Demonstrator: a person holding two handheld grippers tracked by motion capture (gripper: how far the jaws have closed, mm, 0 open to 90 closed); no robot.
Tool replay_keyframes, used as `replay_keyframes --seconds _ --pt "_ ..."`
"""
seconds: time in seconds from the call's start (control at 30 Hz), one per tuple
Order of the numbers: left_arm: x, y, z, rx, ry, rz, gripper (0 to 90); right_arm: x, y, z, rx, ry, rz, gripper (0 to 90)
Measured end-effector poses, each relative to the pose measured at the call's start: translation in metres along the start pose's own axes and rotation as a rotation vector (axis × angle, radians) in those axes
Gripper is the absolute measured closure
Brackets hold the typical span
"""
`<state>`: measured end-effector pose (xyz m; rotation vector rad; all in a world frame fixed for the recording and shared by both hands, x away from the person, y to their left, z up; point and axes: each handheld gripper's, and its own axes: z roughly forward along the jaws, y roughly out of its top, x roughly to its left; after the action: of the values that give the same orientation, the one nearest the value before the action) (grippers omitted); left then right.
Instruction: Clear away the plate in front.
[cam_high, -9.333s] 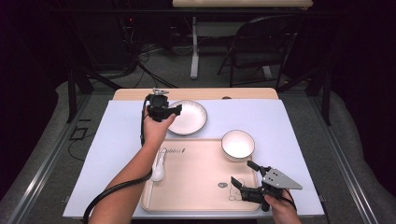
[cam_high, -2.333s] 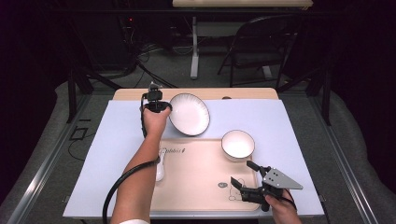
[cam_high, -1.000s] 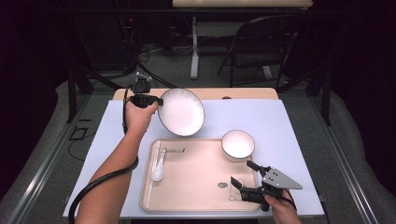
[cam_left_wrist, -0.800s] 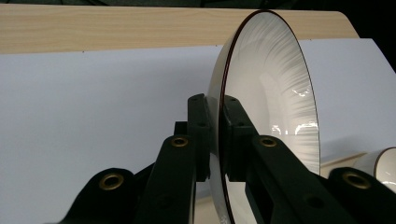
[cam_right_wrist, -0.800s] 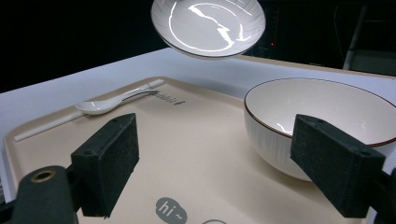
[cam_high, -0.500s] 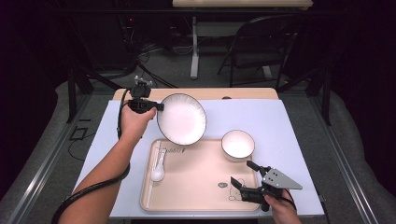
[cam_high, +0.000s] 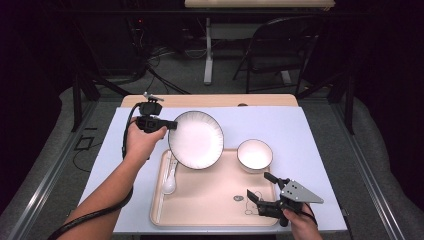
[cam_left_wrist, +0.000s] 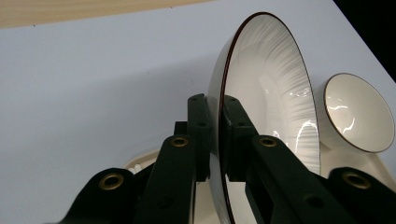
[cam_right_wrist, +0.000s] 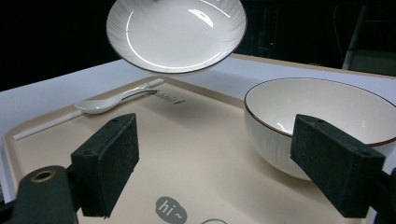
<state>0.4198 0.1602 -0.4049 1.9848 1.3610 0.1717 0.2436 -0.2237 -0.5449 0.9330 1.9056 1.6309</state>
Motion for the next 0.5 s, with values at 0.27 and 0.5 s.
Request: replay_keyframes --seconds 0.27,0.5 --pt "0.0 -0.005 0.001 0.009 -0.015 -0.001 84.0 0.0 0.0 0.0 0.001 -0.002 0.001 14.7" --pt "-0.007 -0.036 0.008 0.052 -0.069 0.008 84.0 0.0 0.0 0.0 0.001 -0.001 -0.004 14.7"
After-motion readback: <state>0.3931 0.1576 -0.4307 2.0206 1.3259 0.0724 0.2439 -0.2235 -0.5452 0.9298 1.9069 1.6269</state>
